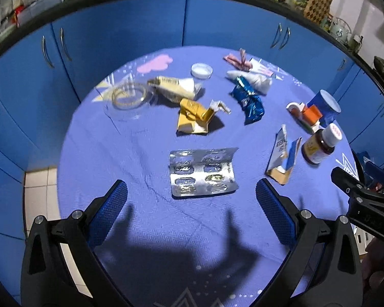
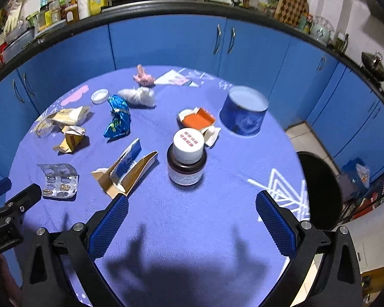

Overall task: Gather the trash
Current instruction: 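Grasp the silver blister pack with left tool while right tool grasps the brown jar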

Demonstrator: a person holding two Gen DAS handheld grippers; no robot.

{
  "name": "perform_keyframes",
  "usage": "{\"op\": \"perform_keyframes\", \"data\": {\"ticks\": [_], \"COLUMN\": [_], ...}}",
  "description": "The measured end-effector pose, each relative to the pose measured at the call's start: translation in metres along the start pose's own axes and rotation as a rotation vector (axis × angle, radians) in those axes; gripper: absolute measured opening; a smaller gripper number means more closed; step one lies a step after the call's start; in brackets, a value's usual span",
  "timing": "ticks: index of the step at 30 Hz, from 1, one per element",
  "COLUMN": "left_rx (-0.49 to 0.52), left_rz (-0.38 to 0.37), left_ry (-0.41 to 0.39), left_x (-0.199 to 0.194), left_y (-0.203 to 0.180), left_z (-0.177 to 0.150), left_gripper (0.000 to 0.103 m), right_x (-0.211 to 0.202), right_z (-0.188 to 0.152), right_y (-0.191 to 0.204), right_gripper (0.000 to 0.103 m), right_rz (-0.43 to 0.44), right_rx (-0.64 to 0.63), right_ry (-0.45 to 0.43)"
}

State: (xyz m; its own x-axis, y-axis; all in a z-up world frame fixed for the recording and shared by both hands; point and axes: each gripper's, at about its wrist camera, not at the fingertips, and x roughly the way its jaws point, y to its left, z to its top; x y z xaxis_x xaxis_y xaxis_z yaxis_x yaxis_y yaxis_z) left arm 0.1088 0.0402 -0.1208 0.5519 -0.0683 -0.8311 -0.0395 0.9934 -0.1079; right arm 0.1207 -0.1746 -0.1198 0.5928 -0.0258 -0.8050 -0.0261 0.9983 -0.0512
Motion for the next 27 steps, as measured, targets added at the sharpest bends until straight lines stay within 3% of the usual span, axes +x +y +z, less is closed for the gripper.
{"op": "perform_keyframes", "data": {"ticks": [8,14,17,22,26,27], "left_rx": [0.031,0.063,0.082,0.105,0.091,0.087], "left_rz": [-0.017,-0.019,-0.004,0.057,0.018,0.012], "left_ry": [0.027,0.086,0.098,0.054,0.043,0.041], "left_x": [0.021,0.048,0.058,0.057,0.057,0.057], "left_y": [-0.008,-0.019,-0.024,-0.025,-0.022,-0.021], "left_z": [0.005,0.008,0.008,0.010,0.013,0.013], "left_gripper": [0.099,0.098,0.093,0.061,0.061,0.061], "right_x": [0.024,0.023,0.027,0.035,0.034,0.033], "right_z": [0.010,0.017,0.021,0.029,0.032,0.033], "right_y": [-0.001,-0.017,-0.019,-0.009,0.000,0.002], "right_gripper": [0.097,0.097,0.097,0.097,0.096,0.089], "right_rz": [0.029,0.029,0.031,0.029,0.036,0.044], "right_rx": [0.018,0.089,0.092,0.050,0.004,-0.006], "right_ry": [0.034,0.000,0.000,-0.021,-0.074,-0.092]}}
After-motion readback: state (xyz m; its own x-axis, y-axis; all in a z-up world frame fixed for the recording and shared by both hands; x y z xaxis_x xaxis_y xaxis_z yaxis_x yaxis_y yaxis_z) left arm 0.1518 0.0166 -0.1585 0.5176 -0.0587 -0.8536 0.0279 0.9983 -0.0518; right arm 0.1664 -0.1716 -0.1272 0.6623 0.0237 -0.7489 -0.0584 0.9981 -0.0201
